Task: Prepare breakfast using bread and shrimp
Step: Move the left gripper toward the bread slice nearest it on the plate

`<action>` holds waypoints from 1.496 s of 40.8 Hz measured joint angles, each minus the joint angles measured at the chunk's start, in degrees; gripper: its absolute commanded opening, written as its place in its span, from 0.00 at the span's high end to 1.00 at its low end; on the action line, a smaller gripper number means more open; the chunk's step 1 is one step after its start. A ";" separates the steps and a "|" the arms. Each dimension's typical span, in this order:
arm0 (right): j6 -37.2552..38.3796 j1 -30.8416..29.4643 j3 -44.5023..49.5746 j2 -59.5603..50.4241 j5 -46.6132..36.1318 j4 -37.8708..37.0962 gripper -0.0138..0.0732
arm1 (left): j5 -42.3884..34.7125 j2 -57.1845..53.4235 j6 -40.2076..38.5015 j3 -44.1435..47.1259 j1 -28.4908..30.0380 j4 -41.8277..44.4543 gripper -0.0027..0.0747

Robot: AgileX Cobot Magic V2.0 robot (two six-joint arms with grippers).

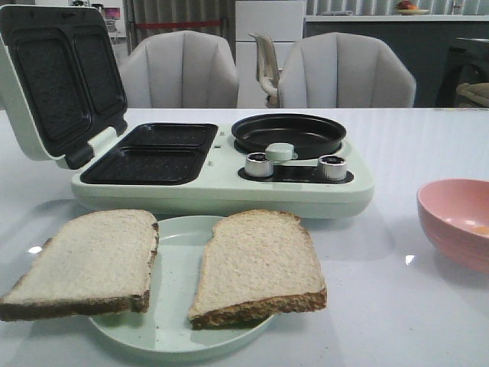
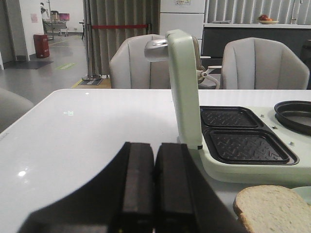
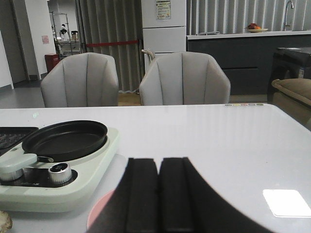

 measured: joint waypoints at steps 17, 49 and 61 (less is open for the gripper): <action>0.00 0.00 0.00 0.00 0.00 0.00 0.79 | 0.00 0.00 0.00 0.00 0.00 0.00 0.84; 0.00 0.00 -5.02 0.00 4.56 0.00 0.79 | -3.86 0.00 0.00 -1.45 0.00 0.00 0.84; 0.00 0.00 -22.87 2.89 15.97 -1.65 0.79 | 7.29 3.42 0.00 -21.50 0.00 1.78 0.84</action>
